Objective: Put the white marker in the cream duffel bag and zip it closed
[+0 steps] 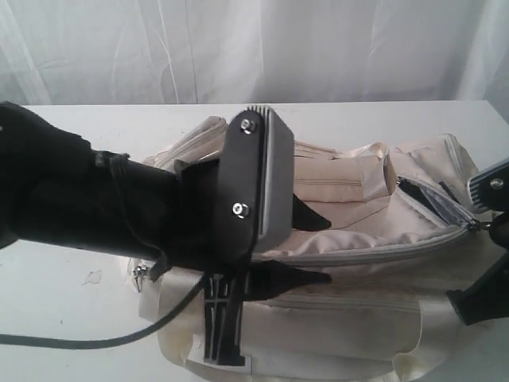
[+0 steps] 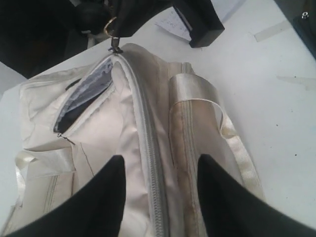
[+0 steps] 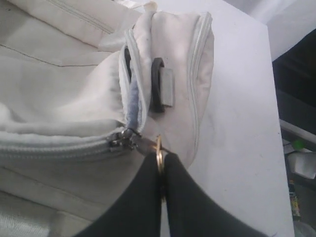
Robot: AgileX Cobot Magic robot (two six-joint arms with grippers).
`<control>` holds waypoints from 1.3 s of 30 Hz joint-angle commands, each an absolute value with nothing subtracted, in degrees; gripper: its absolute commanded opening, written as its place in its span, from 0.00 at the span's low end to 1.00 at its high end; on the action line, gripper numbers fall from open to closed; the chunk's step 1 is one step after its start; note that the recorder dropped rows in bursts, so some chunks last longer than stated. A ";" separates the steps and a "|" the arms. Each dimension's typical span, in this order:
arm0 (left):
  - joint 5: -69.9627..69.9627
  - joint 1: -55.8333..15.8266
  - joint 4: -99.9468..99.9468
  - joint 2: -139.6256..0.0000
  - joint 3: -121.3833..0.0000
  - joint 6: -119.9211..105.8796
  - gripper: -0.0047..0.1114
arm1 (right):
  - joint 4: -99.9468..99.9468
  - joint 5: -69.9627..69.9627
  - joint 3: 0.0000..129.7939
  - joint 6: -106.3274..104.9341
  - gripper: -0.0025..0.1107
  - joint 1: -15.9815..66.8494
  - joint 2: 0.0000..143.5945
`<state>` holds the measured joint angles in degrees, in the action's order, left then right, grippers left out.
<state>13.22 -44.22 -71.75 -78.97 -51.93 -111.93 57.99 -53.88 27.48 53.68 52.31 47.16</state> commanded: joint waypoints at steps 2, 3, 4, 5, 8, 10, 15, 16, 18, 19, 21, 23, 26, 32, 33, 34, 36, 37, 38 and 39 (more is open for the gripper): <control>10.76 -47.17 -73.01 -81.39 -52.66 -112.76 0.48 | 57.33 -53.43 27.24 54.70 0.02 51.89 46.81; 10.76 -47.50 -73.06 -81.80 -53.15 -112.65 0.48 | 57.33 -53.43 27.24 54.88 0.02 51.89 46.81; 10.76 -48.10 -73.17 -82.14 -53.80 -112.65 0.48 | 57.33 -53.31 27.24 55.23 0.02 51.89 46.81; 10.47 -48.71 -73.17 -82.68 -54.52 -112.65 0.48 | 57.22 -53.17 27.24 55.49 0.02 51.89 46.81; 7.56 -50.03 -73.17 -83.93 -56.60 -112.65 0.45 | 56.81 -52.29 27.24 55.71 0.02 51.89 46.81; 4.57 -50.57 -73.06 -85.41 -58.24 -112.65 0.45 | 56.71 -52.14 27.24 55.71 0.02 51.89 46.81; 4.56 -50.57 -72.95 -88.70 -60.04 -112.80 0.45 | 56.43 -52.26 27.34 55.84 0.02 51.89 46.81; 4.56 -50.57 -72.95 -89.23 -60.09 -112.80 0.45 | 56.43 -52.37 27.34 56.40 0.02 51.89 46.81; 4.56 -50.57 -72.95 -90.11 -60.09 -112.80 0.45 | 56.43 -52.37 27.34 57.32 0.02 51.89 46.81; 4.84 -50.57 -72.95 -90.67 -60.09 -112.66 0.45 | 56.43 -52.37 27.34 57.44 0.02 51.89 46.81; 6.11 -50.57 -72.95 -91.07 -60.09 -112.53 0.45 | 56.43 -52.47 27.34 57.82 0.02 51.89 46.81; 6.47 -50.93 -72.95 -91.32 -60.09 -112.53 0.45 | 56.43 -52.47 27.34 58.05 0.02 51.89 46.81; 5.52 -51.90 -72.95 -91.32 -60.09 -112.81 0.45 | 56.43 -52.35 27.34 58.31 0.02 51.89 46.81; 0.69 -52.03 -72.80 -91.95 -60.09 -112.81 0.43 | 56.43 -51.96 27.34 58.96 0.02 51.89 46.81; -0.43 -52.03 -72.39 -92.97 -60.09 -112.81 0.36 | 56.43 -51.54 27.34 58.96 0.02 51.89 46.81; -0.52 -52.03 -72.39 -93.97 -60.32 -112.81 0.28 | 56.43 -50.75 27.34 59.09 0.02 51.89 46.81; 2.10 -52.08 -72.39 -95.43 -61.68 -112.63 0.10 | 56.53 -49.95 27.34 60.14 0.02 51.89 46.81; 3.98 -52.08 -72.39 -95.67 -62.55 -112.40 0.04 | 56.76 -49.84 27.34 60.56 0.02 51.89 46.81; 4.62 -52.08 -72.68 -95.76 -63.34 -112.11 0.04 | 57.28 -49.84 27.34 60.85 0.02 51.89 46.81; 4.31 -52.08 -72.91 -95.76 -63.61 -111.84 0.04 | 57.68 -49.84 27.44 60.85 0.02 51.89 46.81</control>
<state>2.05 -51.71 -71.62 -95.85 -62.27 -111.93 56.09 -50.39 27.48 59.96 52.31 47.16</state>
